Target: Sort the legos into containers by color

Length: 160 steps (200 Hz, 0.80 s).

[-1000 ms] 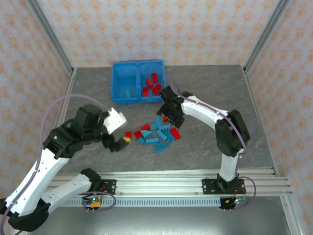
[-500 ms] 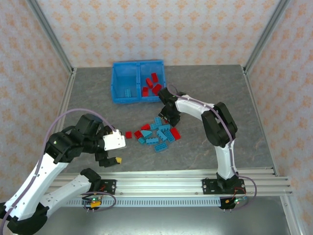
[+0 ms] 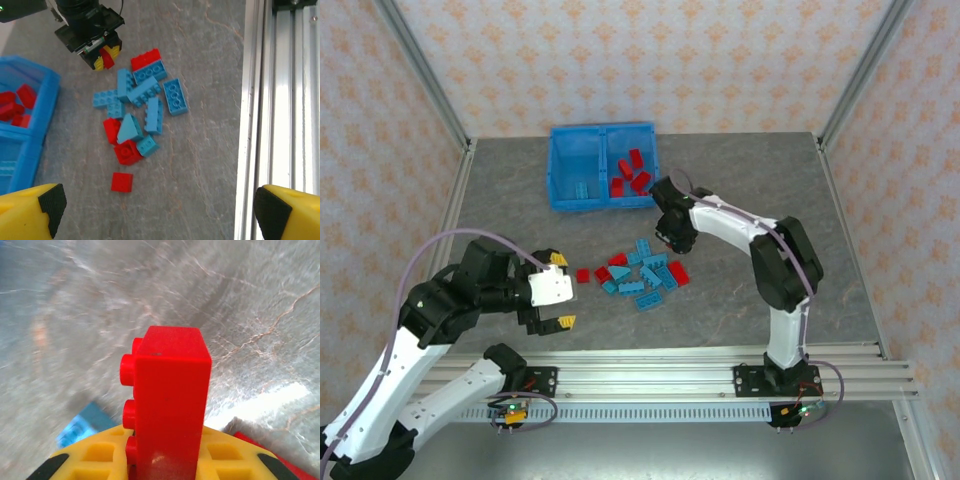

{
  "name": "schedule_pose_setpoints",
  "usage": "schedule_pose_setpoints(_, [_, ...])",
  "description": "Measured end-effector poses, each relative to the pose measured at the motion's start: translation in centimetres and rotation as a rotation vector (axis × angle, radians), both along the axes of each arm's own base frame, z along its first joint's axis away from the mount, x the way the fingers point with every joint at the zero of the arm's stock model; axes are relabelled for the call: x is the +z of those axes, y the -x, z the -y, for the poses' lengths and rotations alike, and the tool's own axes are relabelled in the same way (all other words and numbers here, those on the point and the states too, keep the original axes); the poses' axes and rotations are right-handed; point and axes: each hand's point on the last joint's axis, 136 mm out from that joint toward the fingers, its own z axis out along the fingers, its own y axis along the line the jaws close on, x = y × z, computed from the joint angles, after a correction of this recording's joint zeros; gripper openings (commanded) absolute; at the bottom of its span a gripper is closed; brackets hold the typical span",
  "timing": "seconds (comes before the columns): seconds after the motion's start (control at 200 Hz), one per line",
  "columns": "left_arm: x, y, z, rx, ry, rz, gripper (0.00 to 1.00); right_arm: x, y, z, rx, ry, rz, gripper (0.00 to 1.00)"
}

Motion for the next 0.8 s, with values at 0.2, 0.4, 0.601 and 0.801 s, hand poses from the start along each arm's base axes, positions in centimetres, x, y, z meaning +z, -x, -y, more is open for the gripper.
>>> schedule_pose_setpoints(0.2, [2.2,-1.5,0.9,0.034,0.086,0.068,1.0,8.0,-1.3,-2.5,0.121,-0.039,0.202,0.22])
schedule_pose_setpoints(0.4, [4.5,-3.2,1.3,0.114,0.183,0.118,1.0,17.2,-5.1,-9.0,0.311,-0.085,0.449,0.23])
schedule_pose_setpoints(0.601, [4.8,-4.1,0.7,0.21,0.207,0.102,1.0,15.7,-11.5,-12.6,0.345,-0.041,0.494,0.22])
schedule_pose_setpoints(0.801, [5.2,-4.4,-0.7,0.306,0.193,0.101,1.0,5.4,-15.1,-10.9,0.32,0.026,0.327,0.25])
